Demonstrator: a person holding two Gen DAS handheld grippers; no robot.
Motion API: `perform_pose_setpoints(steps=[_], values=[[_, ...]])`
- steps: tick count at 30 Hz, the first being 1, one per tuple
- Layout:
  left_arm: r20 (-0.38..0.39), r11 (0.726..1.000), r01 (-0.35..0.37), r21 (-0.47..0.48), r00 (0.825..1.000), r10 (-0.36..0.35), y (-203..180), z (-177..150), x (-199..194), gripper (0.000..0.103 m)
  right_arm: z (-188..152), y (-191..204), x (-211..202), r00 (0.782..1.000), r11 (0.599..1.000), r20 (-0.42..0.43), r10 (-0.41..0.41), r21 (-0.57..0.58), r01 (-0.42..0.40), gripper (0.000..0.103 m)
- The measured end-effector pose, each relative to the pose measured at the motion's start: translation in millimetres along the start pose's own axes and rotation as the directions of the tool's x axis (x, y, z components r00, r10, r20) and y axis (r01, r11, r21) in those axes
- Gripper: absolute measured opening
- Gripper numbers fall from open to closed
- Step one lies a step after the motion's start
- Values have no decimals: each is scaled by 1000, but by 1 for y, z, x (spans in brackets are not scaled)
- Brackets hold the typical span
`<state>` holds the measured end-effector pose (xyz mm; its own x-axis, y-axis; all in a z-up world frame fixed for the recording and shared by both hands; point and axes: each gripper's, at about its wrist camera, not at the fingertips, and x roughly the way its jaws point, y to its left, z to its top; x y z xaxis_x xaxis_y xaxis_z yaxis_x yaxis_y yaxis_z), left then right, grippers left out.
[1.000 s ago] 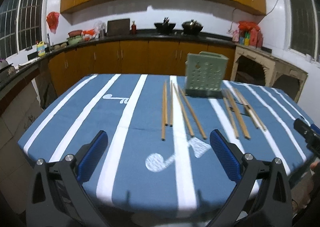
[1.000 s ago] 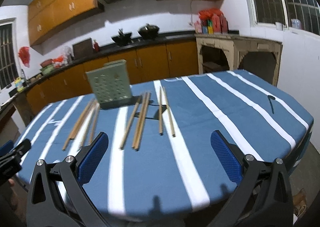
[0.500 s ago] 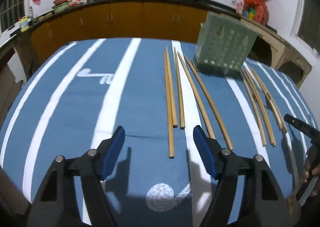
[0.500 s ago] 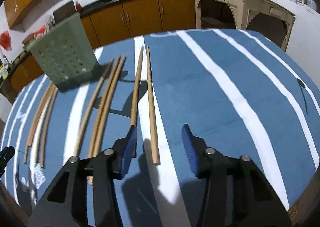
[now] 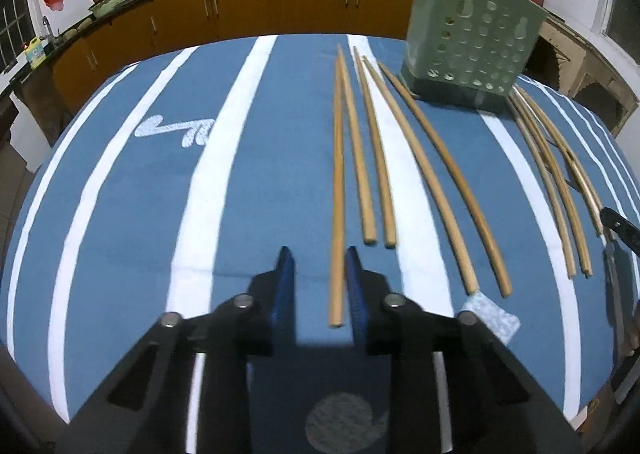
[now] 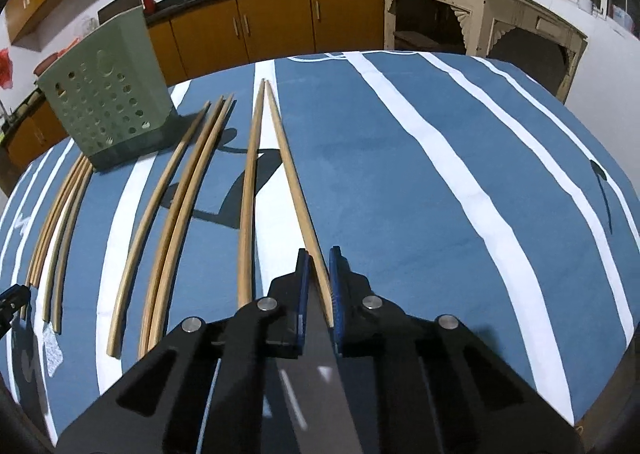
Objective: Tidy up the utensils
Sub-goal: 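Close the right tool on a wooden chopstick while the left tool grasps another chopstick, then lift the held chopsticks with both tools and carry them toward the green holder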
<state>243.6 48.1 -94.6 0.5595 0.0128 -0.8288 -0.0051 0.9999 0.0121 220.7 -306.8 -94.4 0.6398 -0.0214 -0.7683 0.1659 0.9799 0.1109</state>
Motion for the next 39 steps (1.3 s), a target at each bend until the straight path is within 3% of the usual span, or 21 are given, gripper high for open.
perform_pose_setpoints(steps=[3,9,13,19,25,30,33,39], values=[[-10,1000,-17,-15,1000,17,10,15,9,11,9,-6,6,1000,1000,-7,-5,14,5,8],[5,997,-62,-51,998,63,32,47,31,8,29,-31,20,999,995,2,-46,92,46,8],[18,997,-48,-56,999,49,39,62,41,8,35,-40,25,999,991,12,-36,133,34,8],[33,997,10,-71,999,-8,47,58,38,17,28,-36,22,999,994,25,-33,106,30,9],[50,996,26,-82,999,-22,45,48,34,18,25,-35,22,999,994,28,-31,107,28,9],[55,996,15,-85,998,-10,47,45,33,8,24,-36,20,999,994,31,-30,110,27,8],[43,995,22,-95,999,-18,52,46,30,8,23,-37,13,998,994,50,-34,106,28,8],[91,998,11,-60,996,-5,54,44,9,8,26,-31,-10,989,997,134,-62,46,56,8]])
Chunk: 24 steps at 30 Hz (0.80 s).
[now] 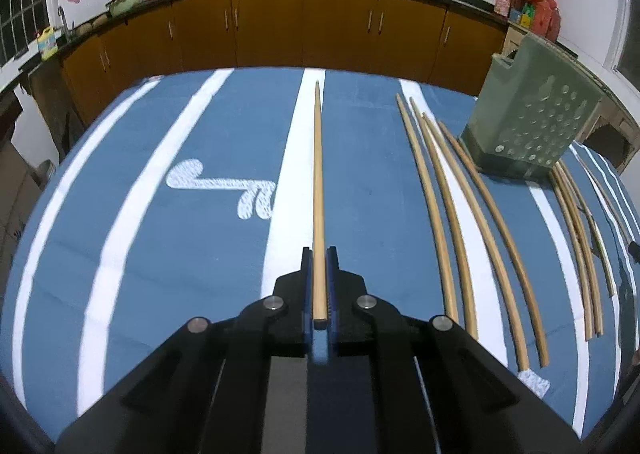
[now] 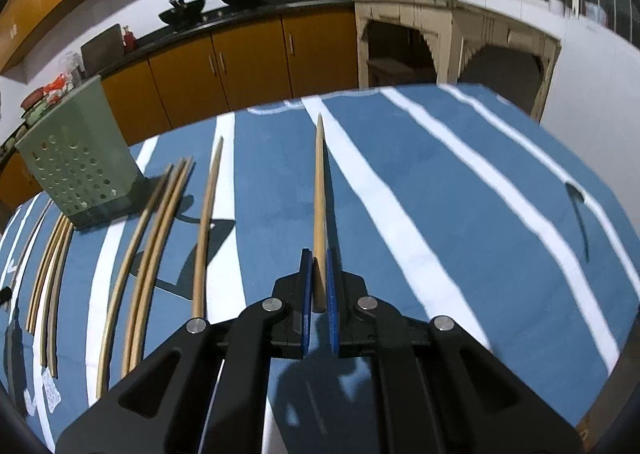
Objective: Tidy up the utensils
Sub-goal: 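Lift the held chopsticks with both tools and carry them toward the green holder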
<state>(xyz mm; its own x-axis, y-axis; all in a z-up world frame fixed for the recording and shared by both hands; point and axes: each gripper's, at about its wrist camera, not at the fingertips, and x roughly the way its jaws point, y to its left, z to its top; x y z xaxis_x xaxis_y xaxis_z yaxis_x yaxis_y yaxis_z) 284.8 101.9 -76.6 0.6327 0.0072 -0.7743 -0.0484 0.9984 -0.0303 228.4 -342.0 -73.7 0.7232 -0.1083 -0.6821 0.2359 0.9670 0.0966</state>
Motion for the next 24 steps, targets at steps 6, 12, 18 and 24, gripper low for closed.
perform_pose_setpoints(steps=[6,12,18,24], values=[[125,998,-22,55,992,15,-4,10,-40,8,9,5,-24,995,998,101,-11,-54,17,7],[255,998,-24,59,967,8,-2,21,-80,8,19,5,-44,981,997,194,-15,-68,29,7],[372,1000,-3,27,928,-8,1,35,-115,8,26,8,-64,959,996,284,-11,-77,34,7],[435,1000,10,20,900,-18,0,43,-136,8,37,10,-79,936,997,351,4,-72,23,7]])
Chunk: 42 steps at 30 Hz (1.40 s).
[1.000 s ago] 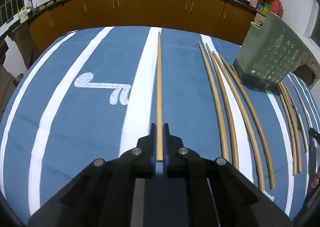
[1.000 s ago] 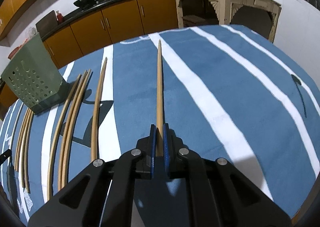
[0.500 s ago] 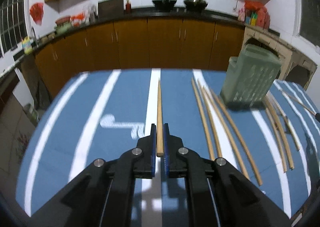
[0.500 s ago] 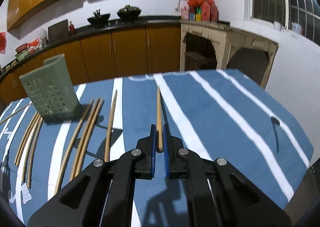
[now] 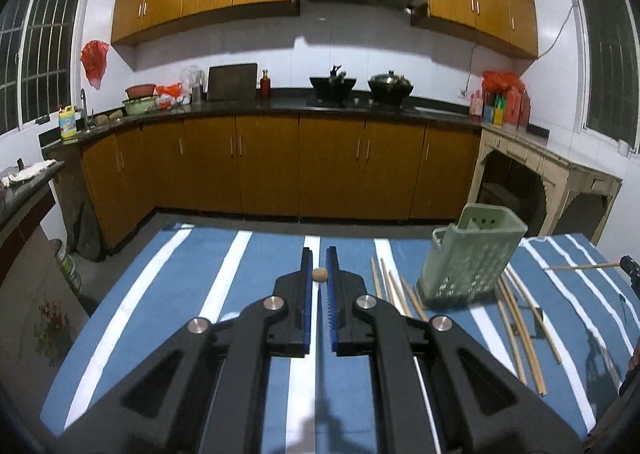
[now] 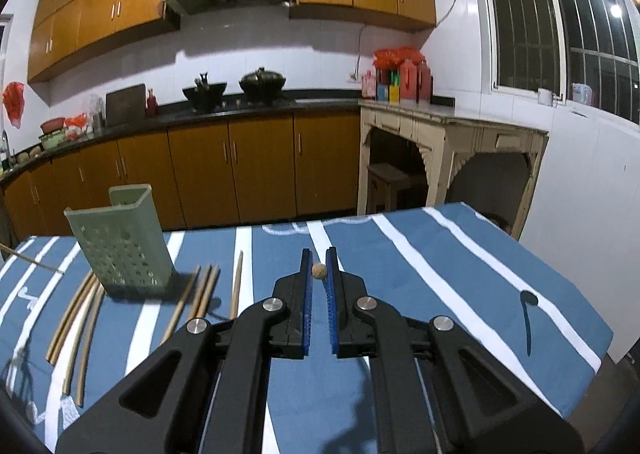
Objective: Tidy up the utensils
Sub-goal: 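Lift the held chopsticks with both tools and carry them toward the green holder, then lower both chopsticks into the green holder and open both tools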
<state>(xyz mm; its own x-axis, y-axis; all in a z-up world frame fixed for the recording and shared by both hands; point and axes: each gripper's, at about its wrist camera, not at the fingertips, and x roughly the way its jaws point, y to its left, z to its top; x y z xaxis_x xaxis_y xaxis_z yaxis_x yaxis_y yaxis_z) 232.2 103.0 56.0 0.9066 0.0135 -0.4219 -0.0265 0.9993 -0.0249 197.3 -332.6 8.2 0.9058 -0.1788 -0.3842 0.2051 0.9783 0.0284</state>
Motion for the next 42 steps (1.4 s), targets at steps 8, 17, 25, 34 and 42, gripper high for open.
perform_pose_setpoints(steps=[8,17,25,34,42], values=[[50,1000,13,-7,999,-13,-3,31,-5,8,25,3,-2,997,998,49,54,16,-55,7],[98,998,56,4,994,-56,-18,70,-22,7,61,7,-9,991,992,77,112,44,-116,7],[195,991,135,-3,972,-132,-36,133,-56,7,135,12,-38,958,959,156,242,111,-260,7],[307,976,213,-31,932,-194,-81,197,-67,7,192,57,-54,881,907,290,374,86,-413,7],[346,976,208,-63,922,-175,-118,211,-35,7,178,94,-28,873,911,299,386,25,-411,7]])
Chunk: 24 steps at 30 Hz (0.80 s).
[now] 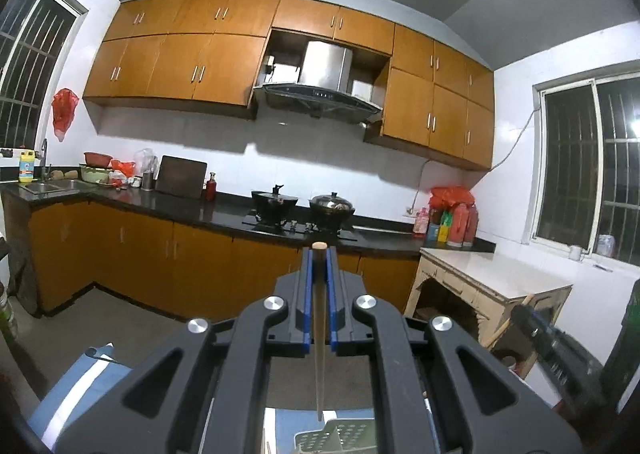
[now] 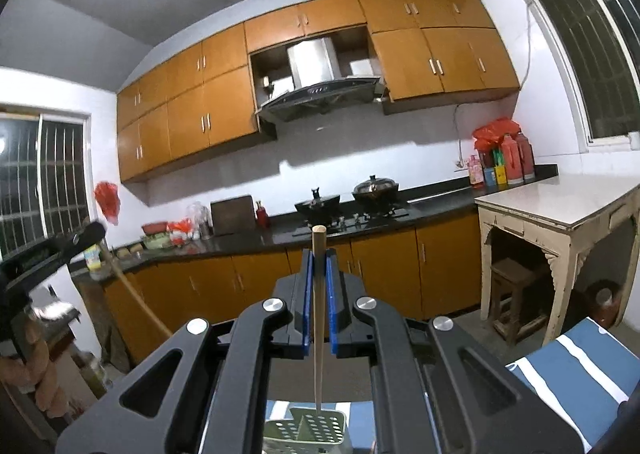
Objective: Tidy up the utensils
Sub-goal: 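Lower both chopsticks into the green holder and open both tools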
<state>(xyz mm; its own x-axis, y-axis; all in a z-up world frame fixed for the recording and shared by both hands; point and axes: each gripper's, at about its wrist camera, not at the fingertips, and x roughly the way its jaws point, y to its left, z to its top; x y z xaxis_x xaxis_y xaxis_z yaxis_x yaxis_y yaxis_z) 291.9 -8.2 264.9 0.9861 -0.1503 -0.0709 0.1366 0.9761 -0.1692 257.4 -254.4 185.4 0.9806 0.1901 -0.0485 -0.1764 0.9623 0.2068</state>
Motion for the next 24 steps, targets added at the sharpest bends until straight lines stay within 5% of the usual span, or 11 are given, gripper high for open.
perform_pose_setpoints(steps=[17,24], values=[[-262,997,-25,-79,965,4,34,-107,80,7,-68,-15,46,973,998,-229,4,57,9,7],[-305,996,-30,-79,952,5,42,-118,82,15,-69,-12,45,968,998,-250,8,65,8,10]])
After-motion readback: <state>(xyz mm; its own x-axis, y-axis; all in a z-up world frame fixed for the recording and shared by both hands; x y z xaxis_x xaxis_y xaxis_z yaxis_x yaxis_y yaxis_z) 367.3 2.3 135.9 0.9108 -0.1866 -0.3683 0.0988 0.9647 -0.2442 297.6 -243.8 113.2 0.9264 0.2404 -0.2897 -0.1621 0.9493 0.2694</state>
